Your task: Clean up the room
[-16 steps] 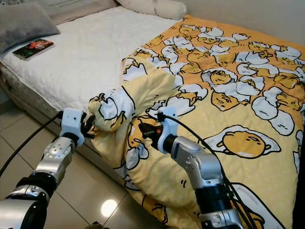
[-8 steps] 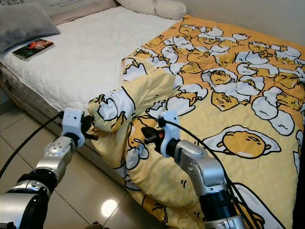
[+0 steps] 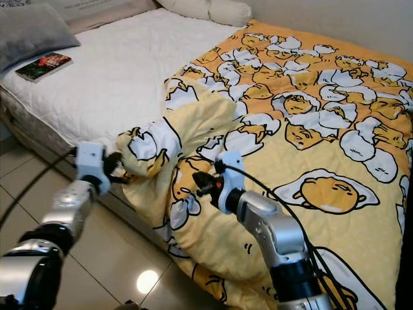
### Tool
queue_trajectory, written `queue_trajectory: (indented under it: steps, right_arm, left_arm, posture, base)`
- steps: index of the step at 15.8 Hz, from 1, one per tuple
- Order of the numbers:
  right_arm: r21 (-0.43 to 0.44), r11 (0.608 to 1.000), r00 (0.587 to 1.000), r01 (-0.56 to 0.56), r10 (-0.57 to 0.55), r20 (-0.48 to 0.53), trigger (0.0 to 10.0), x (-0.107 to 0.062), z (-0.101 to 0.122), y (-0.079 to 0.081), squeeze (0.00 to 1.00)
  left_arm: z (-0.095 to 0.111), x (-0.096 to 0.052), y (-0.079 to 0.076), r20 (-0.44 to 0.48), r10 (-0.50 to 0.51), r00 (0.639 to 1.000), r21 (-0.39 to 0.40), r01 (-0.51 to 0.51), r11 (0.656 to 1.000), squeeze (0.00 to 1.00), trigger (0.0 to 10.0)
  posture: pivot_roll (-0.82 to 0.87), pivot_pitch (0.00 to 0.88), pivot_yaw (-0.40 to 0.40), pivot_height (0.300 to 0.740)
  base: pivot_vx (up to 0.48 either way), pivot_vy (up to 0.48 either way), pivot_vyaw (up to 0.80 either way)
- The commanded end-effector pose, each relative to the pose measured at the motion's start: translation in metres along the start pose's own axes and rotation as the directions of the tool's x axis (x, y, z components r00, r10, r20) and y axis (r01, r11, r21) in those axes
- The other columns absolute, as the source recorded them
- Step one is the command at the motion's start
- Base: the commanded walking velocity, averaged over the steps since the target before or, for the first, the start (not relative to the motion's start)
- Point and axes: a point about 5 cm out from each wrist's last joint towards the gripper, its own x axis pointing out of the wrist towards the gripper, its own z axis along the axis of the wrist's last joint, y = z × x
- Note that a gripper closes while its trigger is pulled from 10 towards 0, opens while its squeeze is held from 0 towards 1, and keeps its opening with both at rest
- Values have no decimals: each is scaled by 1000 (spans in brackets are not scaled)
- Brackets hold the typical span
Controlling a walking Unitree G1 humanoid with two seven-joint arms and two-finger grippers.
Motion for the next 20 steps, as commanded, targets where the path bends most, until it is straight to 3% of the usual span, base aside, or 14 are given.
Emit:
queue_trajectory:
  steps: [1, 4, 8, 11, 12, 13, 15, 17, 20]
  right_arm:
    - [-56, 998, 999, -38, 40, 24, 10000, -3, 6, 6, 0]
    - [-150, 987, 998, -61, 63, 11, 10000, -6, 6, 9, 0]
    - [-181, 981, 997, -70, 76, 30, 10000, -8, 9, 9, 0]
    - [-207, 975, 996, -80, 85, 16, 10000, -6, 7, 11, 0]
    - [-203, 977, 997, -64, 70, 21, 10000, -6, 7, 10, 0]
    - [-188, 981, 998, -40, 47, 35, 10000, -6, 7, 9, 0]
    - [-167, 986, 998, 4, 6, 59, 10000, -7, 8, 6, 0]
    - [-172, 985, 998, 7, 4, 63, 10000, -9, 7, 6, 0]
    - [-169, 986, 998, 12, -1, 67, 10000, -11, 7, 6, 0]
  left_arm:
    - [7, -5, 14, 52, 7, 999, -24, -6, 1000, 0, 0]
    - [4, -14, 24, 48, -41, 998, -61, 44, 997, 0, 0]
    - [6, -34, 52, 75, 39, 996, -73, -33, 997, 0, 0]
    - [9, -38, 48, 85, -5, 996, -38, 8, 999, 0, 0]
    - [12, -35, 43, 94, 7, 996, -30, -5, 1000, 0, 10000]
    - [15, -32, 36, 105, -7, 994, -39, 11, 999, 0, 10000]
    - [22, -24, 22, 137, -67, 988, -36, 72, 997, 1000, 10000]
    - [32, -7, 14, 118, -68, 991, -23, 71, 997, 1000, 10000]
    - [39, 1, 10, 99, -67, 993, -5, 67, 998, 1000, 10000]
  posture:
    - [-67, 0, 23, 740]
    - [-52, 0, 26, 740]
    - [-31, 0, 18, 740]
    - [-28, 0, 15, 740]
    - [-29, 0, 13, 740]
    - [-33, 0, 14, 740]
    - [-43, 0, 19, 740]
    - [-58, 0, 26, 740]
    - [-70, 0, 32, 740]
  base:
    - [0, 0, 0]
    - [0, 0, 0]
    - [0, 0, 0]
    - [0, 0, 0]
    - [0, 0, 0]
    - [0, 0, 0]
    - [0, 0, 0]
    - [0, 0, 0]
    - [0, 0, 0]
